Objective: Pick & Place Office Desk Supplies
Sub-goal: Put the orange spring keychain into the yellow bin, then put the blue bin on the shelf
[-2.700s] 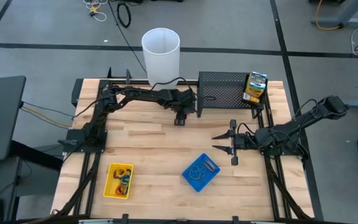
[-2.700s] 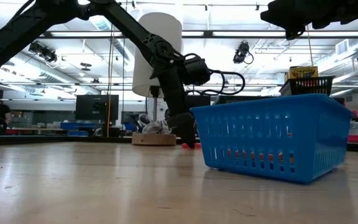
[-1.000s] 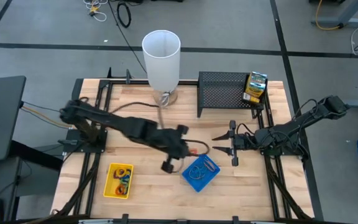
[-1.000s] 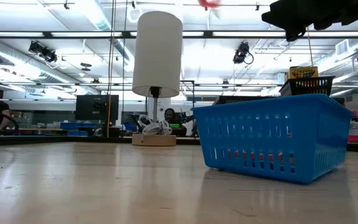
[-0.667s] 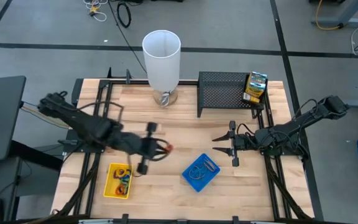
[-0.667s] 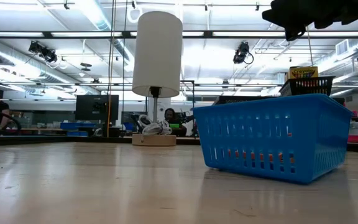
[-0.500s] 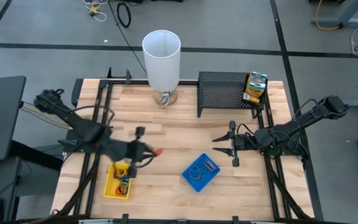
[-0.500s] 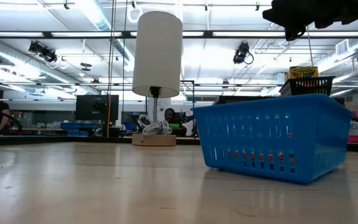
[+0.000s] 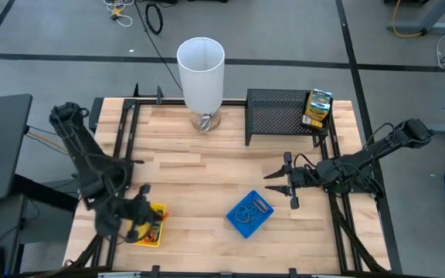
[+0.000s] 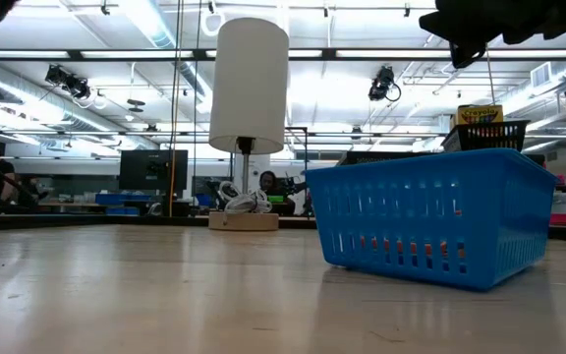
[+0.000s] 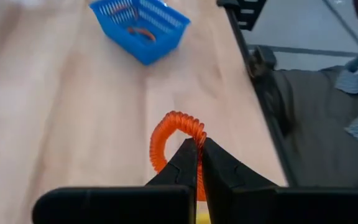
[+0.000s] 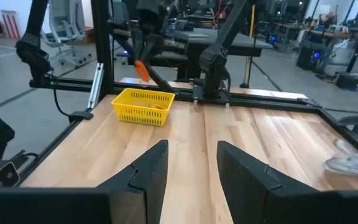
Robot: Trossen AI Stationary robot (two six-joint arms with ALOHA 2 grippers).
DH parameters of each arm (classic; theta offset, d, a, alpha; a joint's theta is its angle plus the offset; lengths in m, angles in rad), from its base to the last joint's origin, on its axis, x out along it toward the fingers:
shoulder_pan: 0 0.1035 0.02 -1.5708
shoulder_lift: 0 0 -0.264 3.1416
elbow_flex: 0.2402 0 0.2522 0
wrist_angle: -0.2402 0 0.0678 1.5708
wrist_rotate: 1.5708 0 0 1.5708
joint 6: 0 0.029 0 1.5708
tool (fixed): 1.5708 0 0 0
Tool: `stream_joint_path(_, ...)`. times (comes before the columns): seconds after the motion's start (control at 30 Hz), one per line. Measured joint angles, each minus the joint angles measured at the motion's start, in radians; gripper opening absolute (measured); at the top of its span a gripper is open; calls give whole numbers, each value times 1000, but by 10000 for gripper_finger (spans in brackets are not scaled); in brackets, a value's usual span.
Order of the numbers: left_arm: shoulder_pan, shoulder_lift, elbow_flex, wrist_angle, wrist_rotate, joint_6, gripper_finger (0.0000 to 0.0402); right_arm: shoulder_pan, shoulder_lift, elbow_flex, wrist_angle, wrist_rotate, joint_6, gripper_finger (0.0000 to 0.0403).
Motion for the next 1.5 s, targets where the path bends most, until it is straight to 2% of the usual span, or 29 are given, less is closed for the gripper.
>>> stream_joint_path(0.17, -146, 11, -57, 5, -48, -213, 9, 24, 10, 0, -19, -2, 37, 148)
stream_joint_path(0.33, -224, 74, -86, 7, -30, -364, 9, 64, 120, 49, -27, 5, 53, 148)
stream_joint_path(0.47, -247, 140, -86, 7, 15, -432, 9, 72, 258, 145, -93, 10, 55, 148)
stream_joint_path(0.63, -235, 225, -86, -5, 133, -530, 9, 72, 377, 291, -239, 8, 56, 148)
stream_joint_path(0.83, -223, 322, -87, 3, 171, -580, 65, 72, 443, 396, -402, -47, 116, 148)
stream_joint_path(1.03, -224, 339, -87, 5, 108, -581, 128, 76, 458, 453, -488, -97, 167, 157)
stream_joint_path(1.23, -224, 339, -56, -2, 58, -475, 188, 74, 459, 515, -670, -70, 239, 197)
stream_joint_path(1.37, -224, 338, 1, 0, -104, -324, 211, 42, 459, 548, -814, -27, 328, 222)
stream_joint_path(1.5, -215, 336, 74, 7, -360, -168, 215, 9, 459, 563, -902, -74, 386, 224)
